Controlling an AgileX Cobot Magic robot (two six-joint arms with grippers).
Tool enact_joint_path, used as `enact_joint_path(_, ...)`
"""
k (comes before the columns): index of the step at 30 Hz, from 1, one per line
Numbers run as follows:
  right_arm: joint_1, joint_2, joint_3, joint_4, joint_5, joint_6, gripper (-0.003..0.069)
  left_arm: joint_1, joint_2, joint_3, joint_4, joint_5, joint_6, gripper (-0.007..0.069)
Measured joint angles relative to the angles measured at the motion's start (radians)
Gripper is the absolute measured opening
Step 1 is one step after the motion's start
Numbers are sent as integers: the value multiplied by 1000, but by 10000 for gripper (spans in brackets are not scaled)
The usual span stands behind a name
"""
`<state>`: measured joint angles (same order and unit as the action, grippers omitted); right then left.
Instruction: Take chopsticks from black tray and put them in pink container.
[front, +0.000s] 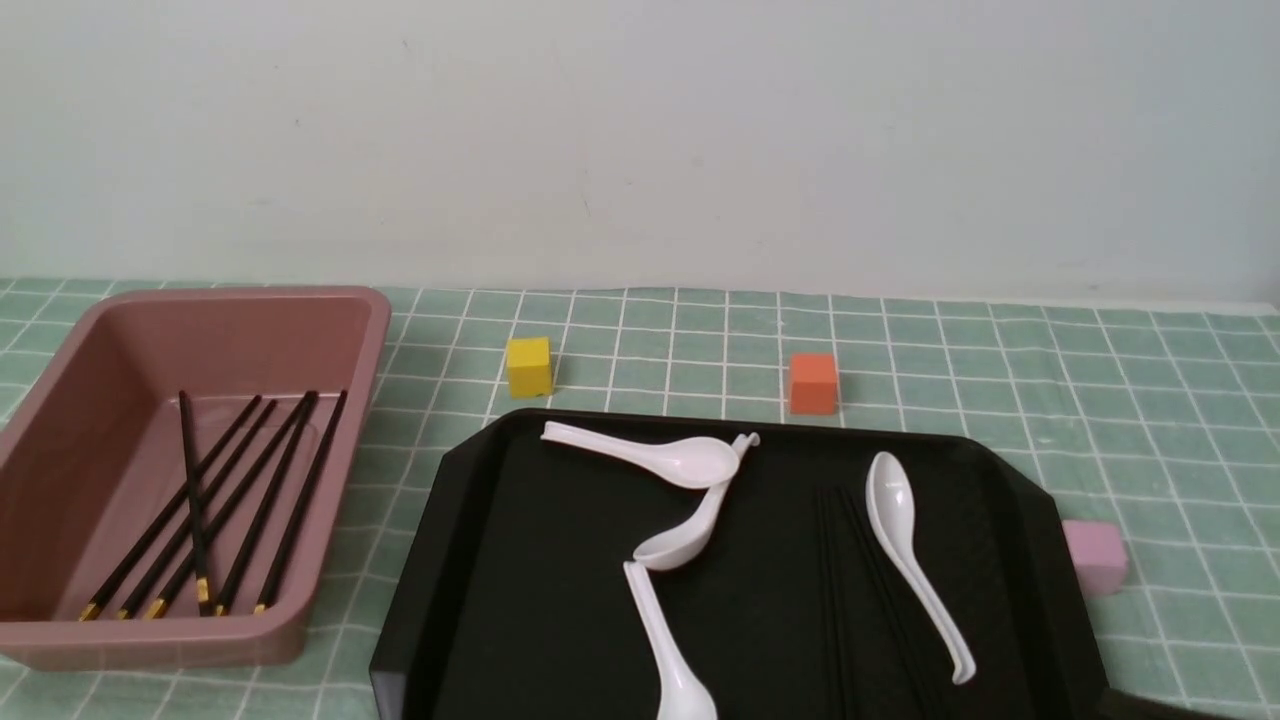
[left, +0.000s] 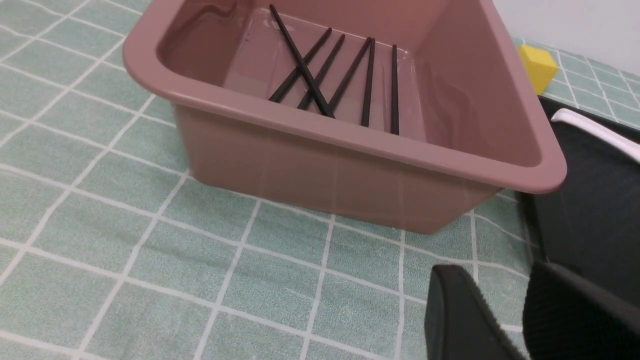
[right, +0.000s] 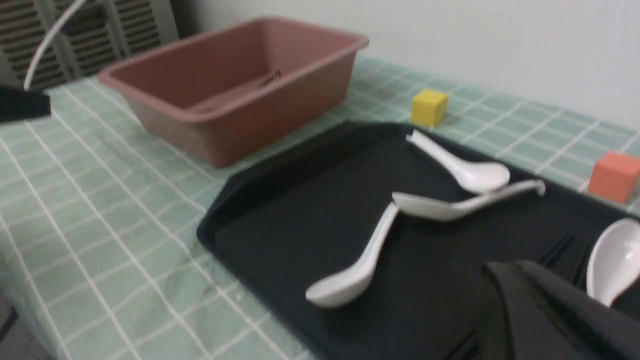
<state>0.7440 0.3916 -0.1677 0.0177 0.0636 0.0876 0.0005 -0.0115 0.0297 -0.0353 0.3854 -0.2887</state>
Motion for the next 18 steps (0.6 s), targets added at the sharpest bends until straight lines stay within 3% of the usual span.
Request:
enact_joint_path(13,0,-12,46,0,58,0,5,0,0,0,0,0,0,221)
enact_joint_path(18,-81,-110,106,-4,65,0,6,0,0,0,0,0,0,223)
